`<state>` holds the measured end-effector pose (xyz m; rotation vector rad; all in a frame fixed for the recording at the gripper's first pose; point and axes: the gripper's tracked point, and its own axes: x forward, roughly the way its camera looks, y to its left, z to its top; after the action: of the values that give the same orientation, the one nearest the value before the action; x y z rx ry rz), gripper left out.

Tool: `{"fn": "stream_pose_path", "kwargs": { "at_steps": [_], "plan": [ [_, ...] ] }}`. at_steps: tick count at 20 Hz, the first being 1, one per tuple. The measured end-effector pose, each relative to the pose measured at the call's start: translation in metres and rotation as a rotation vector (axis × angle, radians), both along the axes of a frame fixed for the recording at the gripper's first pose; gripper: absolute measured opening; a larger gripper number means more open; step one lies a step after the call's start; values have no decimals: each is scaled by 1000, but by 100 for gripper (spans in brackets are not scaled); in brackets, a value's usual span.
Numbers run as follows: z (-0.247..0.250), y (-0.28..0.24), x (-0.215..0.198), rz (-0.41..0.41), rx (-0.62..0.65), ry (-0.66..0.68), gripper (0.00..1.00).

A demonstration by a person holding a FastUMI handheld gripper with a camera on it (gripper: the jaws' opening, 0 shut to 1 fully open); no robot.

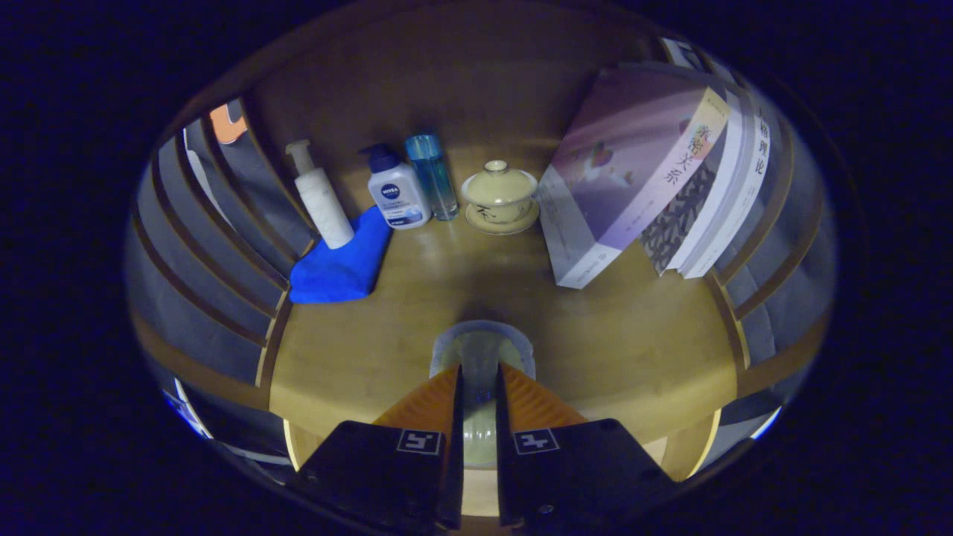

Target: Pull open the drawer, take out the items inside it, and place them on the countertop above the cabinet.

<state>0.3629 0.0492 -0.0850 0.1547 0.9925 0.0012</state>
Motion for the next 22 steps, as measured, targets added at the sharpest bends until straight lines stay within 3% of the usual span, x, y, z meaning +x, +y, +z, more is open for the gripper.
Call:
{"fn": "stream_pose_path", "kwargs": {
  "at_steps": [7, 11, 15, 16, 18, 22],
  "plan": [
    [-2, 5, 5, -29, 66, -79, 27],
    [3, 12, 8, -43, 182, -128, 31],
    [12, 8, -2, -60, 186, -159, 65],
    [19, 5, -3, -58, 171, -193, 78],
    [40, 3, 1, -44, 141, -312, 82],
    [72, 29, -40, -8, 171, -429, 83]
  ]
}}
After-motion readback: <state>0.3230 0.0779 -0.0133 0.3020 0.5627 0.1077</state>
